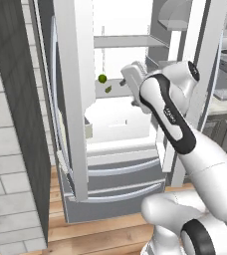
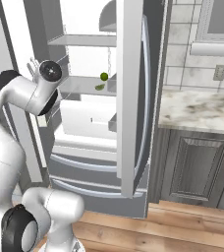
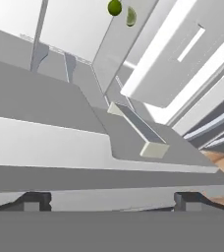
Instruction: Take the lemon wedge from the fridge and place it on the plate with fish on the dining counter.
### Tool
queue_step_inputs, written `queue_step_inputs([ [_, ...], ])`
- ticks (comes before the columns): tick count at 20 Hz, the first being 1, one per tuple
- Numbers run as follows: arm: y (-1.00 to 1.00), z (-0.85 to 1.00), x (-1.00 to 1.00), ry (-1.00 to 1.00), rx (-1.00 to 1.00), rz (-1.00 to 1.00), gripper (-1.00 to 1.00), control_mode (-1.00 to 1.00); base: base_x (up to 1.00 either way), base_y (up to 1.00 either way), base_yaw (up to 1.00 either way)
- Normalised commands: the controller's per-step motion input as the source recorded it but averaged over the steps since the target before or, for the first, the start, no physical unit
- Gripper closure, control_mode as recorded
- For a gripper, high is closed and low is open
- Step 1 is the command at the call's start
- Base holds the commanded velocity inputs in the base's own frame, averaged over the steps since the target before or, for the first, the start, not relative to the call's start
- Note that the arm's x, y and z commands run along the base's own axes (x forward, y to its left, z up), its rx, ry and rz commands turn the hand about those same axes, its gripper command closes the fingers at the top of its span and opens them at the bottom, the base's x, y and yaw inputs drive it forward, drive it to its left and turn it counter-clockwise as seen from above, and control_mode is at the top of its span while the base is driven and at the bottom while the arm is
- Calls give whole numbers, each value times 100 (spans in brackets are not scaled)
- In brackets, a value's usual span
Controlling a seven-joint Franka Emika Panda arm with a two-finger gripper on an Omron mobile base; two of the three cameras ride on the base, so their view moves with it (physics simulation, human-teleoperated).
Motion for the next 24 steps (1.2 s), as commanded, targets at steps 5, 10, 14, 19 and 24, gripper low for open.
queue_step_inputs([
  [5,22,-7,75,0,0,2,-100,-100,0,0,0],
  [10,22,-10,67,1,1,12,-100,-100,0,0,0],
  [14,46,-12,46,7,6,25,-100,-100,0,0,0],
  [19,61,-6,30,2,2,25,-100,-100,0,0,0],
  [24,72,-11,36,0,0,20,-100,-100,0,0,0],
])
